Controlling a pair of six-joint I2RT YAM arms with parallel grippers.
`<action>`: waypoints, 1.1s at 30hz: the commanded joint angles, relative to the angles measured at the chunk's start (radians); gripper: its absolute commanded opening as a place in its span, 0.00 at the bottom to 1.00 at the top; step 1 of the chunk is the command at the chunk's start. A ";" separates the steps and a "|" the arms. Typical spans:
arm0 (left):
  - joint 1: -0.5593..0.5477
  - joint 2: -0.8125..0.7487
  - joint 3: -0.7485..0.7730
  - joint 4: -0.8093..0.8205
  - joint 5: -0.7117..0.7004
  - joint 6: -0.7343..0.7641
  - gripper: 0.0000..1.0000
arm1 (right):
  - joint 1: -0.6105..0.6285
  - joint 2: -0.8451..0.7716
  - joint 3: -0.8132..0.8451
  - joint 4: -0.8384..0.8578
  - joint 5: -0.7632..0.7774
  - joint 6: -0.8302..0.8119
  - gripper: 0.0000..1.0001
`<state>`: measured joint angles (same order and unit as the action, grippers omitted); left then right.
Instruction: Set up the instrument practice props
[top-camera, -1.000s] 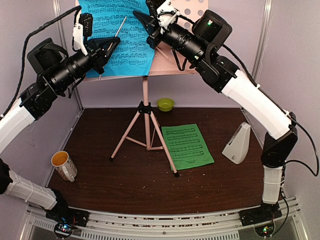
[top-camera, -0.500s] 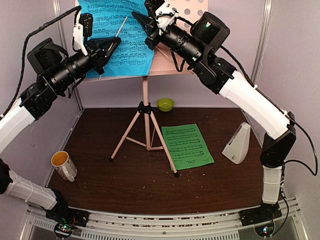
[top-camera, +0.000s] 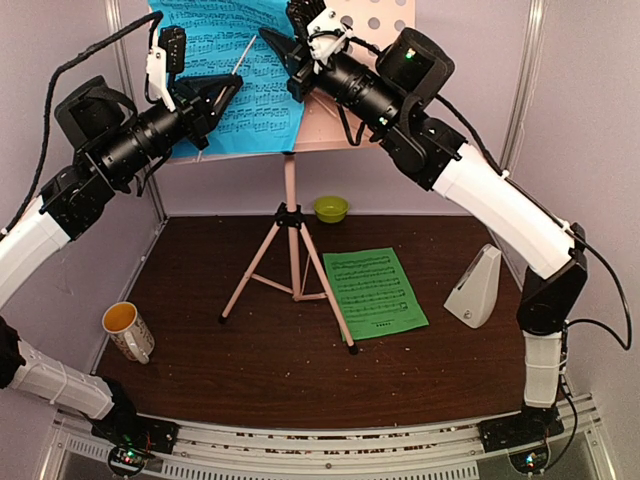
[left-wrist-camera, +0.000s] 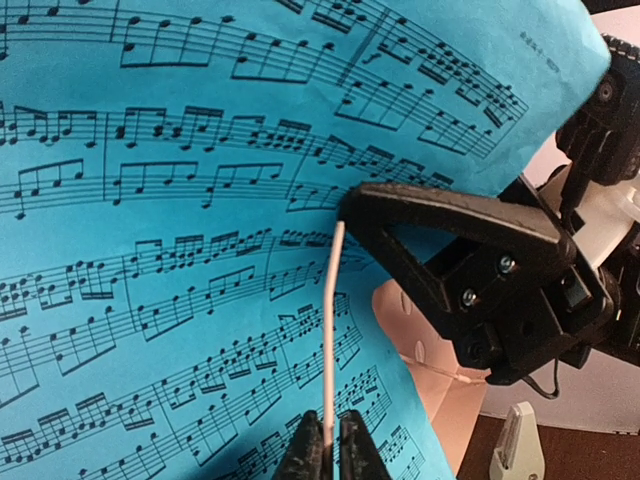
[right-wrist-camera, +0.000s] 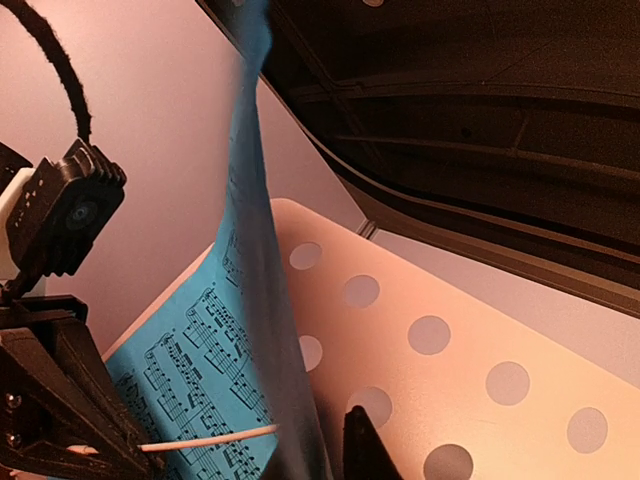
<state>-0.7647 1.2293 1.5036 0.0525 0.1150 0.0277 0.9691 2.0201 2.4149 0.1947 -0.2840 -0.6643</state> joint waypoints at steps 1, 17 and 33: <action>-0.005 -0.010 0.009 0.073 0.042 0.000 0.10 | 0.004 0.002 -0.005 0.037 0.010 0.014 0.14; -0.004 -0.043 -0.016 0.060 0.022 -0.002 0.34 | 0.000 -0.023 -0.026 0.081 0.073 0.008 0.41; -0.004 -0.073 -0.017 0.034 -0.012 0.004 0.64 | -0.018 -0.058 -0.031 0.096 0.112 0.047 0.80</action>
<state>-0.7662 1.1816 1.4940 0.0574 0.1120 0.0280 0.9581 2.0159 2.3955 0.2661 -0.1982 -0.6365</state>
